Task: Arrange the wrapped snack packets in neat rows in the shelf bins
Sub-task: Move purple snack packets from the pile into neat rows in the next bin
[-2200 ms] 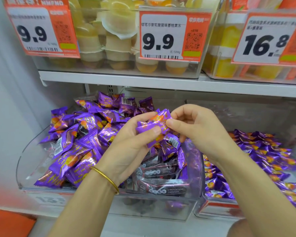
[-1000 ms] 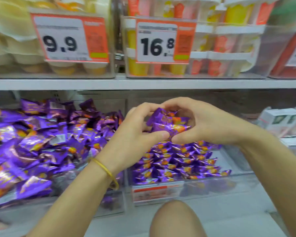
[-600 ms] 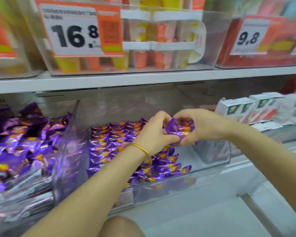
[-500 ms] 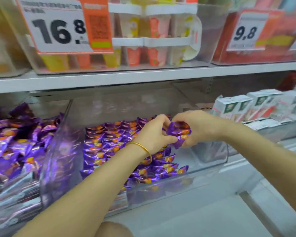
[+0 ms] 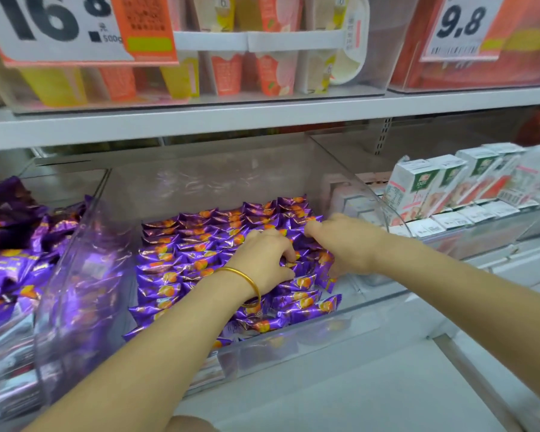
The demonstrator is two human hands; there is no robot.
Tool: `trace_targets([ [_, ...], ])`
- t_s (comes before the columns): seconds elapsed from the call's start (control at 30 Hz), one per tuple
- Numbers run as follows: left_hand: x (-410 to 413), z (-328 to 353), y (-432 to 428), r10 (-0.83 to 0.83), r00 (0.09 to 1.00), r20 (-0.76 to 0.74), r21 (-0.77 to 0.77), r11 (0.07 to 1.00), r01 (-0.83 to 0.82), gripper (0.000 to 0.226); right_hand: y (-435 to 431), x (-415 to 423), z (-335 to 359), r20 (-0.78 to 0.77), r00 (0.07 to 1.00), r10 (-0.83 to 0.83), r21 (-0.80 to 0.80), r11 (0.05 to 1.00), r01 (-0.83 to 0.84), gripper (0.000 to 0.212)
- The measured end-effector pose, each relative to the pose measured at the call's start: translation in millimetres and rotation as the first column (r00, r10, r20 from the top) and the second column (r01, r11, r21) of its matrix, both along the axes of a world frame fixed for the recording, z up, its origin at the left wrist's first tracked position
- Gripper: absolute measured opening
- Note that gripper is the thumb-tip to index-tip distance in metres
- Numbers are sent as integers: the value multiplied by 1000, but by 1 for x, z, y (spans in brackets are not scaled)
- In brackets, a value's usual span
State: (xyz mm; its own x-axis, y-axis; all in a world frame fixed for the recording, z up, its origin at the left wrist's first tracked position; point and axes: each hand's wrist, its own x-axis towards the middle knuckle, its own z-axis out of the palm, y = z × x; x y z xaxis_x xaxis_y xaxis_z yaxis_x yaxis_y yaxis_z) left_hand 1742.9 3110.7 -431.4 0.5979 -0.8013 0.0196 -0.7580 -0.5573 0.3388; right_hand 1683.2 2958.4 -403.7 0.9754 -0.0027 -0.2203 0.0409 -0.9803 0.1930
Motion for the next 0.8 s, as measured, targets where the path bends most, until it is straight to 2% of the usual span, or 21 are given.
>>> trace_targets([
  [0.07,1,-3,0,4,1000,-8,-6,1000,-4,26,2,-5,1,49,997,56,-183,982,-46,53],
  [0.13,1,-4,0,0,1000,-9,-20,1000,0,25,2,-10,0,58,994,97,-278,957,-77,43],
  [0.3,2,-5,0,1,1000,-9,-24,1000,-1,24,6,-17,-4,9,999,48,-190,981,-45,41],
  [0.57,-1,-3,2,11,1000,-25,-43,999,-12,25,5,-15,-9,87,995,-50,-135,989,62,37],
  [0.8,-5,10,6,57,995,-81,-54,997,-61,26,5,-14,-9,72,993,-93,23,996,92,51],
])
